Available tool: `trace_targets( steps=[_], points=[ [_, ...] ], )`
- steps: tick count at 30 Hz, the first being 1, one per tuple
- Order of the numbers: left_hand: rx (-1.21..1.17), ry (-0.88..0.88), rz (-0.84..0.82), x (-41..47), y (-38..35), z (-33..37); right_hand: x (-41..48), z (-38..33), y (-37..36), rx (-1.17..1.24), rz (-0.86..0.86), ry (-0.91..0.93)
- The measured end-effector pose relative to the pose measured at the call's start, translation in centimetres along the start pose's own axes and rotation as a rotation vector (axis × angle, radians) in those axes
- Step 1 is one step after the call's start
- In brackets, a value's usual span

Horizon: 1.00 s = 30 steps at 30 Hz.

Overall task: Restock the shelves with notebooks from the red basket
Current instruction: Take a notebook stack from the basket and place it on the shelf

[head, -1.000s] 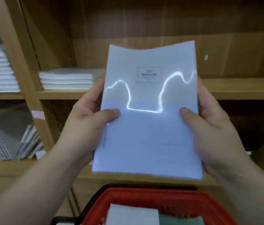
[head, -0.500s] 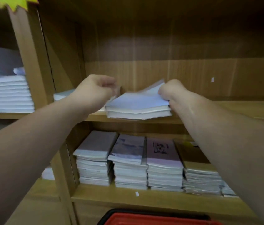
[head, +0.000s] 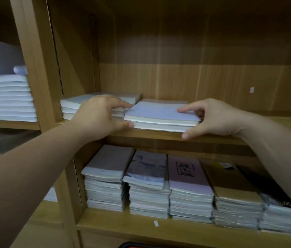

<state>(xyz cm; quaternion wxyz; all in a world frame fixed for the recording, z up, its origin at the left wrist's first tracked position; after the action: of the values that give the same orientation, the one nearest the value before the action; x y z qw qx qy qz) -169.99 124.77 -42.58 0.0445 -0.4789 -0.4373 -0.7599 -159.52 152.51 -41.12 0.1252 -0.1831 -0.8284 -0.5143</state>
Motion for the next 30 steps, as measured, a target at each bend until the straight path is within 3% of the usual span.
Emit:
trace_targets(
  steps=[4, 10, 14, 20, 22, 25, 28, 30],
  points=[
    [0.074, -0.025, 0.060, 0.9, -1.2, 0.1, 2.1, 0.3, -1.3, 0.069, 0.102, -0.008],
    [0.096, 0.025, -0.030, 1.6, -1.9, -1.0, 2.8, 0.6, -1.5, 0.034, 0.037, 0.006],
    [-0.116, 0.097, -0.082, 1.5, -1.5, -1.0, 2.2, 0.2, -1.9, 0.171, 0.081, 0.009],
    [-0.028, 0.100, -0.002, 1.8, -2.1, -1.0, 2.1, -0.2, -2.7, 0.057, 0.186, 0.023],
    [0.021, 0.113, 0.053, 1.5, -2.2, -0.5, 1.7, -0.4, -2.9, -0.023, 0.271, 0.044],
    [0.041, 0.041, 0.267, -1.1, -1.4, 0.9, -1.2, -1.2, -3.5, -0.167, 0.532, 0.189],
    [-0.085, -0.063, 0.450, -7.8, -0.8, 2.8, -8.3, -1.4, -5.7, -0.014, 0.695, 0.400],
    [-0.208, -0.045, 0.406, -14.3, -2.1, 3.9, -14.1, -0.1, -9.0, 0.050, 0.698, 0.432]
  ],
)
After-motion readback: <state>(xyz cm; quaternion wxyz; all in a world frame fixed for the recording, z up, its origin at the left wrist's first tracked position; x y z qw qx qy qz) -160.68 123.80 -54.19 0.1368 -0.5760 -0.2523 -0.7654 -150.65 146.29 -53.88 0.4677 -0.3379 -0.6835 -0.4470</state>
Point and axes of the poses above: each hand's wrist, its own x-axis towards the middle knuckle, its own y-axis out of the back of the hand, z = x × y, the point moved 2 cm from there along x, towards the middle knuckle, and after that the axes turned 15 degrees about z, right-handed, at the moved point
